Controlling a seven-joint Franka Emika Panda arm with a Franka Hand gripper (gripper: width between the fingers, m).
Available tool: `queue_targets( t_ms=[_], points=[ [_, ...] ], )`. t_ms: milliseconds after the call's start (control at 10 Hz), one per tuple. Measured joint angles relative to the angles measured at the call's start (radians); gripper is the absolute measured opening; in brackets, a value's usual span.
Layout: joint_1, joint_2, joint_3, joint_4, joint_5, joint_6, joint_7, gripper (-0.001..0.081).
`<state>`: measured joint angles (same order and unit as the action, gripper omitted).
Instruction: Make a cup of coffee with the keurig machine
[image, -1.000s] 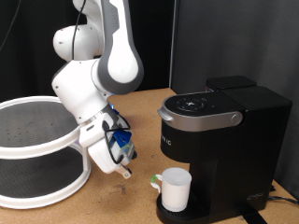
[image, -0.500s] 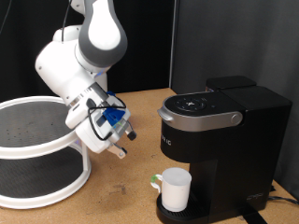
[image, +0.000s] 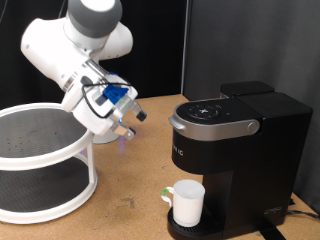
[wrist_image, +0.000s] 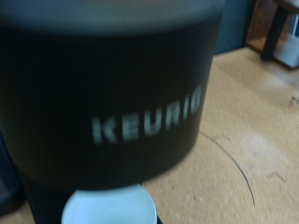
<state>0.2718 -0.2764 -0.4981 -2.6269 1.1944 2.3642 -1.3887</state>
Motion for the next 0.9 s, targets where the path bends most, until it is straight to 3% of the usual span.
queue_targets(
  t_ms=[200,500,700,900],
  points=[
    [-0.029,-0.057,-0.001,0.007,-0.084,-0.058,0.081,0.0805],
    [-0.029,-0.071,0.000,0.014,-0.082,-0.077,0.090,0.0805],
    [-0.028,-0.127,0.005,0.030,-0.065,-0.081,0.114,0.0805],
    [-0.034,-0.185,0.028,0.044,-0.105,-0.079,0.206,0.0805]
  ],
)
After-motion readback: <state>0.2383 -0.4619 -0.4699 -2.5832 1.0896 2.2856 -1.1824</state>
